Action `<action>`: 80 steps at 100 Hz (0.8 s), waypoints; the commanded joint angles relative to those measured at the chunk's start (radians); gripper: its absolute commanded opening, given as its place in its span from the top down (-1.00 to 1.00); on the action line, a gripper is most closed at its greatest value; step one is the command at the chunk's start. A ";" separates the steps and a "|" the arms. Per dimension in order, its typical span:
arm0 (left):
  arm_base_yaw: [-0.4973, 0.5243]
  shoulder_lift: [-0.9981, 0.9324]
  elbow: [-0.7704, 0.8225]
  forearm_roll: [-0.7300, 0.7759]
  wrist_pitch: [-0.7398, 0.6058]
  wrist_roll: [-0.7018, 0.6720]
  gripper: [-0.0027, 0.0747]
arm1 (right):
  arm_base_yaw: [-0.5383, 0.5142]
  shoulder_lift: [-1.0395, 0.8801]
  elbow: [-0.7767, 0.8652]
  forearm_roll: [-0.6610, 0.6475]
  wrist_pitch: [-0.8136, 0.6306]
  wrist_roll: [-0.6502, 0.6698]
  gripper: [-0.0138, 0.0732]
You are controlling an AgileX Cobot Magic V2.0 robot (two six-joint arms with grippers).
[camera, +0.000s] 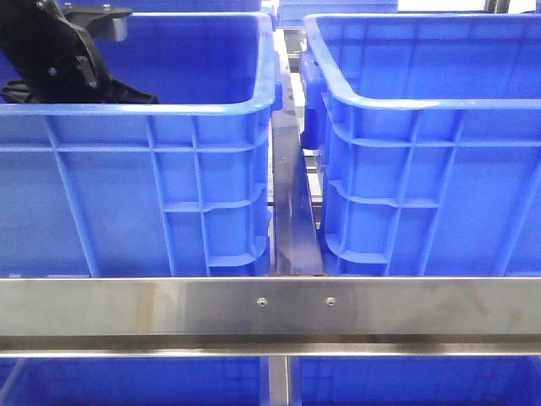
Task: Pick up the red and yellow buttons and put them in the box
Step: 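Grasp the red-capped button with the left gripper and lift it, then pass the red button from the left gripper into the right gripper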
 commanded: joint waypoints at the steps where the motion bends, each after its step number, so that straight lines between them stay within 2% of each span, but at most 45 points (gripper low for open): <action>1: 0.003 -0.100 -0.032 -0.006 -0.037 -0.008 0.98 | -0.001 -0.025 -0.019 -0.006 -0.078 -0.003 0.84; 21: -0.029 -0.234 -0.032 -0.006 0.019 -0.008 0.98 | -0.001 -0.025 -0.019 -0.006 -0.078 -0.003 0.84; 37: -0.111 -0.357 -0.032 -0.006 0.072 -0.005 0.98 | -0.001 -0.025 -0.019 -0.006 -0.078 -0.003 0.84; 59: -0.316 -0.516 -0.032 -0.006 0.101 0.017 0.98 | -0.001 -0.025 -0.019 -0.006 -0.083 -0.003 0.84; 80: -0.513 -0.579 -0.032 -0.006 0.102 0.019 0.98 | -0.001 -0.025 -0.019 -0.006 -0.083 -0.003 0.84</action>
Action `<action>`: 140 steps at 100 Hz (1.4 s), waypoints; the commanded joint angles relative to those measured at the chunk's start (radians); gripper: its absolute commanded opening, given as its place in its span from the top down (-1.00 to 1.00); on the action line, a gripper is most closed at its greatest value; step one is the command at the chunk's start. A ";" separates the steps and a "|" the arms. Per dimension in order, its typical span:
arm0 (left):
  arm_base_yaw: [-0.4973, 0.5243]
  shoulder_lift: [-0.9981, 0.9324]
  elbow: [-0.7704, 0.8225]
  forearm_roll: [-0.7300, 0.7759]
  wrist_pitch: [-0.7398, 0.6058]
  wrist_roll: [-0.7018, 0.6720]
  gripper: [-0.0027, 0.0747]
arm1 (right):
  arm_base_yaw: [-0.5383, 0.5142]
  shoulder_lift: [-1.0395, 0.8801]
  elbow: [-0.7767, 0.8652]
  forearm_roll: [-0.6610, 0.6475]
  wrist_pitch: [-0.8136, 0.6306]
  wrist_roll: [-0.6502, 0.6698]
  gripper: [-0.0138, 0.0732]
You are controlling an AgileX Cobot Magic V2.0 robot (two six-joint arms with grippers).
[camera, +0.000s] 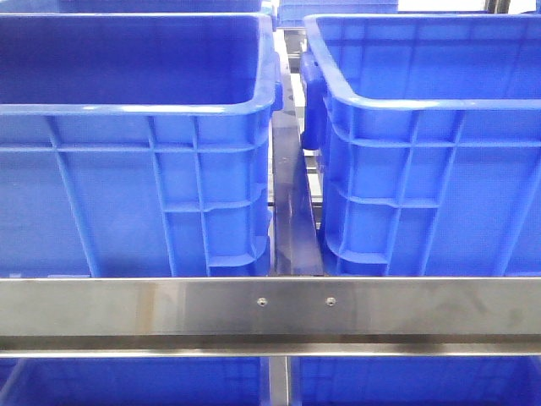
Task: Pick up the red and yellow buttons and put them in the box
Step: 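Pass the red button from the left gripper into the right gripper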
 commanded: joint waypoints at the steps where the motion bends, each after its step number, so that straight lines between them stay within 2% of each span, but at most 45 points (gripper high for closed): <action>1: -0.079 -0.043 -0.032 -0.004 -0.056 0.003 0.98 | -0.001 -0.025 -0.019 -0.006 -0.083 -0.003 0.84; 24: -0.238 -0.038 -0.032 0.002 -0.044 0.006 0.98 | -0.001 -0.025 -0.019 -0.006 -0.093 -0.003 0.84; 42: -0.252 -0.038 -0.032 0.002 -0.042 0.006 0.98 | -0.001 -0.025 -0.027 -0.005 -0.111 -0.002 0.84; 56: -0.252 -0.038 -0.032 0.002 -0.038 0.006 0.98 | -0.001 -0.025 -0.097 -0.005 -0.069 0.019 0.84; 68: -0.252 -0.038 -0.032 0.002 -0.038 0.006 0.98 | -0.001 -0.017 -0.211 -0.005 0.032 0.024 0.84; 82: -0.252 -0.038 -0.032 0.002 -0.038 0.006 0.98 | -0.001 0.048 -0.388 -0.005 0.221 0.024 0.84; 104: -0.252 -0.038 -0.032 0.002 -0.036 0.006 0.98 | -0.001 0.257 -0.671 -0.003 0.512 0.024 0.84; 115: -0.252 -0.038 -0.032 0.002 -0.036 0.006 0.98 | -0.001 0.360 -0.776 0.038 0.639 0.024 0.84; 122: -0.252 -0.038 -0.032 0.002 -0.036 0.006 0.98 | -0.001 0.404 -0.813 0.067 0.685 0.024 0.84; 140: -0.252 -0.038 -0.032 0.002 -0.036 0.006 0.98 | -0.001 0.461 -0.816 0.118 0.690 0.024 0.78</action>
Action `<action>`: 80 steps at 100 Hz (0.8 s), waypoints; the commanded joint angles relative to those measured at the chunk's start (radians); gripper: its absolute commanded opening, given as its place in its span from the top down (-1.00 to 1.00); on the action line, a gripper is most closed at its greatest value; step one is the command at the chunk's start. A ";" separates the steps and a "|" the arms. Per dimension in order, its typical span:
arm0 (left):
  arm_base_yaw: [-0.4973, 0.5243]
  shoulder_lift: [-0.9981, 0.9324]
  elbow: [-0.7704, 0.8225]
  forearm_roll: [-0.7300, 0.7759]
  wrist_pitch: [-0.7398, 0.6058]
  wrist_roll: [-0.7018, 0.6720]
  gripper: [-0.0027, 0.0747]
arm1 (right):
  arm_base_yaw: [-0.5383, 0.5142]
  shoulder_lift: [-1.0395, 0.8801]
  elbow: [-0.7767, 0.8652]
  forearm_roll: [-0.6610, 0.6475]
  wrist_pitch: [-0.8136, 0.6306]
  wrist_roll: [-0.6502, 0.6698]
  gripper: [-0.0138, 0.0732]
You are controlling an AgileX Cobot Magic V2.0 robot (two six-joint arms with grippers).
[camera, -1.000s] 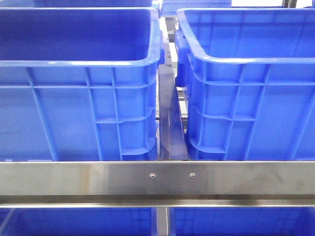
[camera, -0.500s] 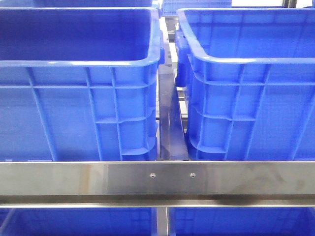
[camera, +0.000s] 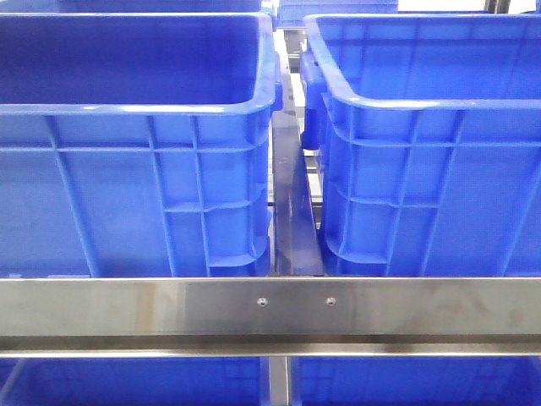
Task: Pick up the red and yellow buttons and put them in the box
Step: 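Pass the red button from the left gripper into the right gripper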
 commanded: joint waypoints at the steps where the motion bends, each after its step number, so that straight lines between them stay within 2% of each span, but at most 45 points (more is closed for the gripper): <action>1: -0.007 -0.027 -0.032 0.000 -0.065 0.000 0.98 | -0.001 0.033 -0.034 0.033 -0.051 0.000 0.76; 11: -0.007 -0.027 -0.032 0.000 -0.065 0.000 0.98 | -0.001 0.041 -0.034 0.095 -0.054 0.000 0.46; 28: -0.007 -0.027 -0.032 0.000 -0.065 0.000 0.98 | -0.001 0.041 -0.034 0.262 -0.057 0.000 -0.45; 37: -0.007 -0.027 -0.032 0.000 -0.065 0.000 0.98 | -0.001 0.042 -0.034 0.382 -0.057 -0.001 -0.76; 49: -0.007 -0.027 -0.032 0.000 -0.065 0.000 0.98 | -0.001 0.051 -0.034 0.559 -0.052 -0.052 -0.82; 80: -0.007 -0.027 -0.032 0.000 -0.065 0.000 0.98 | -0.001 0.203 -0.034 1.128 0.082 -0.485 -0.82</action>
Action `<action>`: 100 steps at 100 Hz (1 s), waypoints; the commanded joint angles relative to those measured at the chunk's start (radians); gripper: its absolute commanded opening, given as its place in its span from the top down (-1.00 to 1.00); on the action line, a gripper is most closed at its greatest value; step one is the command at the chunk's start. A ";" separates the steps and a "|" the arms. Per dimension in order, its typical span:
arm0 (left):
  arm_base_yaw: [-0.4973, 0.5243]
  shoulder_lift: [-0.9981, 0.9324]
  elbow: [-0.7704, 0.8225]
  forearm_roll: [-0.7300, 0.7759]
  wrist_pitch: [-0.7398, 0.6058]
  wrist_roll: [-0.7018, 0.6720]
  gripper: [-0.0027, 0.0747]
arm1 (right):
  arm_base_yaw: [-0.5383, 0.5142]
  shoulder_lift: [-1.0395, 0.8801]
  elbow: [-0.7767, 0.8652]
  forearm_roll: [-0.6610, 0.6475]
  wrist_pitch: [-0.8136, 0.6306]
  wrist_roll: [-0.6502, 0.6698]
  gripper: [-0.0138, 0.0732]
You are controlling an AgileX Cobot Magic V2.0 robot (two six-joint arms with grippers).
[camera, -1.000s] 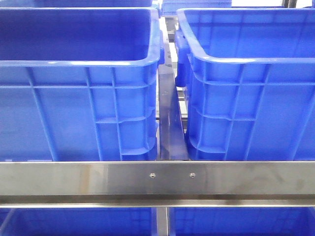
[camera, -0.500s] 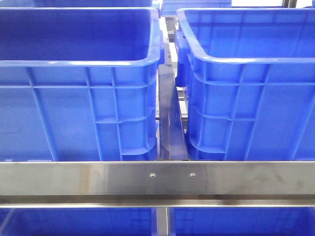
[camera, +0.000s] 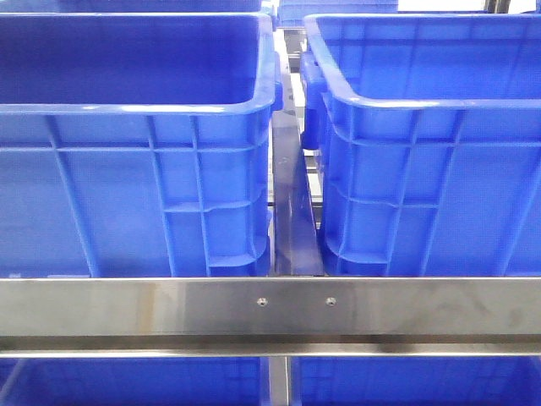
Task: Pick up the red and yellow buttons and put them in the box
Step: 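Pass the red button from the left gripper into the right gripper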
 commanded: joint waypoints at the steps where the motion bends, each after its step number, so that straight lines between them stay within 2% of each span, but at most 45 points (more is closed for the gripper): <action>1: -0.007 -0.027 -0.032 0.000 -0.065 0.000 0.98 | -0.001 0.059 -0.034 0.209 0.003 -0.138 -0.82; 15: -0.007 -0.027 -0.032 0.000 -0.065 0.000 0.98 | -0.001 0.139 -0.034 0.382 0.056 -0.274 -0.82; 25: -0.007 -0.027 -0.032 0.000 -0.065 0.000 0.98 | -0.001 0.192 -0.034 0.445 0.088 -0.323 -0.82; 75: -0.007 -0.027 -0.032 0.000 -0.065 0.000 0.98 | 0.004 0.378 -0.035 0.580 0.198 -0.434 -0.82; 100: -0.007 -0.027 -0.032 0.000 -0.065 0.000 0.98 | 0.088 0.427 -0.035 0.618 0.186 -0.468 -0.82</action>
